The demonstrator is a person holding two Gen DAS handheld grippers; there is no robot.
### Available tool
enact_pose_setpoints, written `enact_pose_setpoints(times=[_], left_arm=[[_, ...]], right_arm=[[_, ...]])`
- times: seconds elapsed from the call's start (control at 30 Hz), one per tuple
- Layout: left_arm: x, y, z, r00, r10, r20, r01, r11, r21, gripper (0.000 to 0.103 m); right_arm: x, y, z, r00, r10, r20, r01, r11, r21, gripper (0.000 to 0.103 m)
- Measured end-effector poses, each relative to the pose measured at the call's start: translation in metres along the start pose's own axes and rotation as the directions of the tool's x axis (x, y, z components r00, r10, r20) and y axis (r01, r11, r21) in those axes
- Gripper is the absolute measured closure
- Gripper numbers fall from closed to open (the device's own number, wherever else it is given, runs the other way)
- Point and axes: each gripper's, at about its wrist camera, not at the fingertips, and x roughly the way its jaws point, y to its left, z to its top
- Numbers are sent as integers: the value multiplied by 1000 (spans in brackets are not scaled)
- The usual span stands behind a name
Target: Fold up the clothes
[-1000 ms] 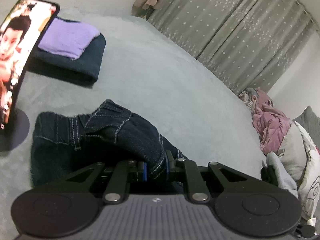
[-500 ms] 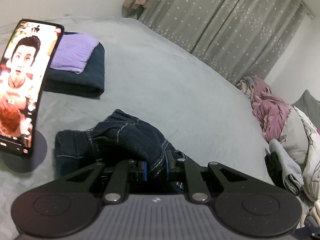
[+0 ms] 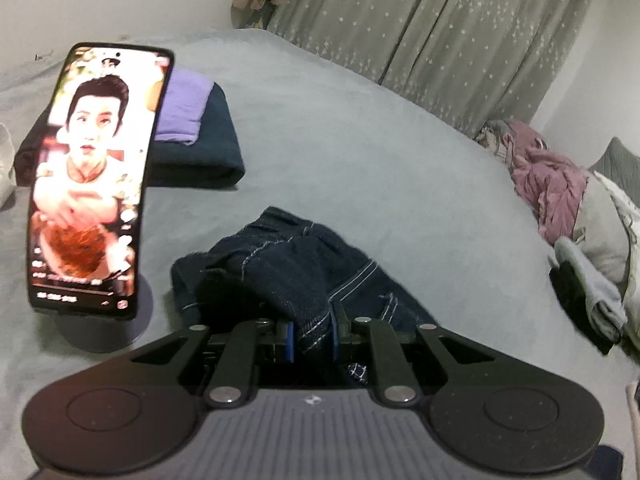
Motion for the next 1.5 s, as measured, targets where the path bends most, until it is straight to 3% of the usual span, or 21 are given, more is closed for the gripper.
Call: enact_pose_setpoints(times=[0.3, 0.43, 0.53, 0.67, 0.83, 0.93, 1.03, 1.07, 1.23, 1.37, 1.43, 1.5], left_arm=[[10, 14, -11, 998, 33, -55, -31, 999, 42, 86], [16, 25, -15, 996, 41, -74, -39, 999, 29, 72], [10, 34, -16, 998, 7, -62, -8, 1000, -15, 72], [2, 48, -16, 1000, -15, -19, 14, 996, -90, 72], [8, 58, -13, 999, -16, 32, 21, 986, -165, 74], [10, 62, -15, 999, -32, 33, 38, 973, -226, 85], [4, 46, -16, 996, 27, 82, -15, 989, -146, 88], [3, 34, -17, 992, 71, 104, -64, 996, -65, 88], [22, 7, -32, 969, 212, 128, -228, 966, 125, 88], [28, -7, -42, 951, 265, 160, -295, 933, 208, 85], [21, -13, -41, 948, 277, 156, -305, 931, 199, 82], [8, -20, -44, 952, 268, 150, -294, 936, 194, 72]], right_arm=[[16, 31, -10, 998, 42, -44, -44, 999, -33, 96], [33, 42, -23, 999, 15, -39, -16, 1000, -21, 91], [31, 45, -29, 1000, -14, -12, 13, 1000, -7, 81], [22, 42, -36, 999, -43, 7, 43, 999, 21, 61], [12, 39, -54, 998, -66, -8, 66, 996, 55, 59], [10, 37, -62, 997, -70, -12, 71, 994, 85, 59], [6, 36, -66, 997, -83, -8, 83, 992, 98, 61], [4, 35, -67, 996, -89, -7, 89, 991, 100, 61], [0, 32, -75, 994, -106, -11, 107, 987, 118, 59], [-12, 29, -92, 990, -138, -20, 140, 980, 140, 59], [-18, 27, -101, 987, -155, -26, 158, 975, 157, 58], [-23, 25, -110, 985, -166, -35, 170, 969, 177, 58]])
